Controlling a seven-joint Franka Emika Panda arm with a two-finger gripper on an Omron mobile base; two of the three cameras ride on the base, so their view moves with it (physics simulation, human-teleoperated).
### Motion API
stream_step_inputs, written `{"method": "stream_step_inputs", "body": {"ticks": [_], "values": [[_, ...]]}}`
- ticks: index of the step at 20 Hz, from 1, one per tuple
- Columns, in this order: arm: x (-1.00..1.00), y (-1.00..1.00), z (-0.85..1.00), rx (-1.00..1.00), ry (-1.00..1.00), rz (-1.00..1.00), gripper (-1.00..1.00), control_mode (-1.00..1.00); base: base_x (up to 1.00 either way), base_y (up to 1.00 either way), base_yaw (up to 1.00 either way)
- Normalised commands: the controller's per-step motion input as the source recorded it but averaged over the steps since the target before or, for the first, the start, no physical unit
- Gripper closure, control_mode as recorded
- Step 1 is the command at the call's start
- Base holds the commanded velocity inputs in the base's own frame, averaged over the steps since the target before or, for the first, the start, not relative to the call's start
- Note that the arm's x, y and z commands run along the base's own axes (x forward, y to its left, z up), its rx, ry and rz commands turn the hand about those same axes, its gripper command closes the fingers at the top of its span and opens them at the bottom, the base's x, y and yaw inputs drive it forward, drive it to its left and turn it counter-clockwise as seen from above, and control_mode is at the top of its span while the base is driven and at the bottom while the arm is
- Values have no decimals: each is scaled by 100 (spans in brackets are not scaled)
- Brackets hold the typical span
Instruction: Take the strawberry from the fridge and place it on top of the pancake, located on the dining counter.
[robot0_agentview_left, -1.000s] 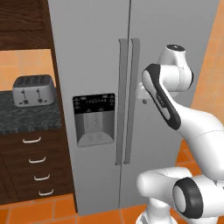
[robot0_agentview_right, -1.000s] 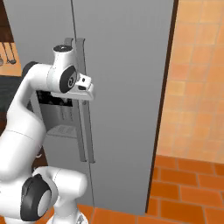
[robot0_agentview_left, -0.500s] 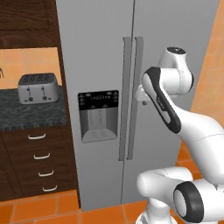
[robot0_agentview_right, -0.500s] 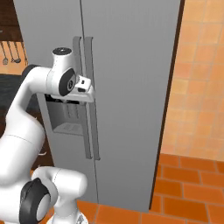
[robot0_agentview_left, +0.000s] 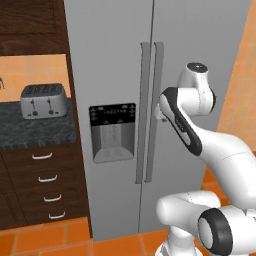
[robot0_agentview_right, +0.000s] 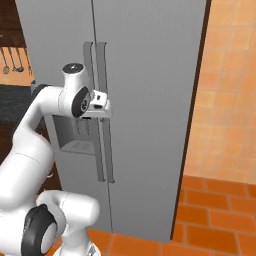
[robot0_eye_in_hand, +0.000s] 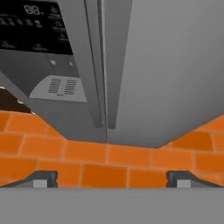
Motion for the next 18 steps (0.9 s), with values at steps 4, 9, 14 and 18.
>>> {"method": "stream_step_inputs", "body": {"ticks": [4,9,14,18], "values": [[18,-18,-3,1,-38,1,-100,-100,0,0,0],[31,22,10,0,-12,-14,-100,-100,0,0,0],[25,-13,0,5,-10,-2,-100,-100,0,0,0],[21,-3,0,1,0,0,-100,-100,0,0,0]]}}
